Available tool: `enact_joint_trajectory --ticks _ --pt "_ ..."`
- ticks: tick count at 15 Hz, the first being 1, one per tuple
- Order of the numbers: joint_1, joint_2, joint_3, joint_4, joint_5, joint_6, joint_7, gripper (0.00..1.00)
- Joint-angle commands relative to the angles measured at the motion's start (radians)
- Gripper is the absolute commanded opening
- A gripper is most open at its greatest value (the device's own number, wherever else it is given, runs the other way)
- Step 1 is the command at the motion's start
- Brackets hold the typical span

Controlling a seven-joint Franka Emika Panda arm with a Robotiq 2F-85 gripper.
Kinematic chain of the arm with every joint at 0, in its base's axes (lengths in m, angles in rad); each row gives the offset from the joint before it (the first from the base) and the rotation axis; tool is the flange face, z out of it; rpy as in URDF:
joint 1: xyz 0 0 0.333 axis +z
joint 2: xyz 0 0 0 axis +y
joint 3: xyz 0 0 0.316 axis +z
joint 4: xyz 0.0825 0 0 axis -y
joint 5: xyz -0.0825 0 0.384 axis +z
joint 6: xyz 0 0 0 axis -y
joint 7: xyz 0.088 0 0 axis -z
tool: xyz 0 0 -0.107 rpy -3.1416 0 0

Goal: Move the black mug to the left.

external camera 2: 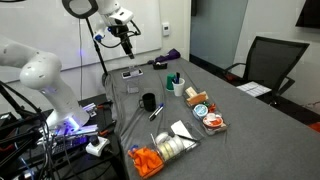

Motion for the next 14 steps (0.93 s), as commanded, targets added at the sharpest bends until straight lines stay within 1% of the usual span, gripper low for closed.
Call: enact_joint_trajectory --ticks 1,5,7,11,12,13,14 --pt "-0.013 0.088 -0.006 0.0 -0.004 0.023 -0.071 1.0" --pt "-0.027 0.138 -0.015 -0.017 -0.014 0.015 -0.112 1.0" --pt "-0.038 0.161 -0.011 -0.032 -0.029 0.035 -0.119 1.0" --pt "-0.058 0.203 0.001 -0.056 -0.074 0.081 -0.109 1.0" --pt "-0.061 0.209 0.005 -0.058 -0.072 0.095 -0.086 1.0" --pt "-0.049 0.187 0.003 -0.043 -0.054 0.053 -0.09 1.0" --pt "-0.051 0.195 0.002 -0.047 -0.055 0.062 -0.09 1.0"
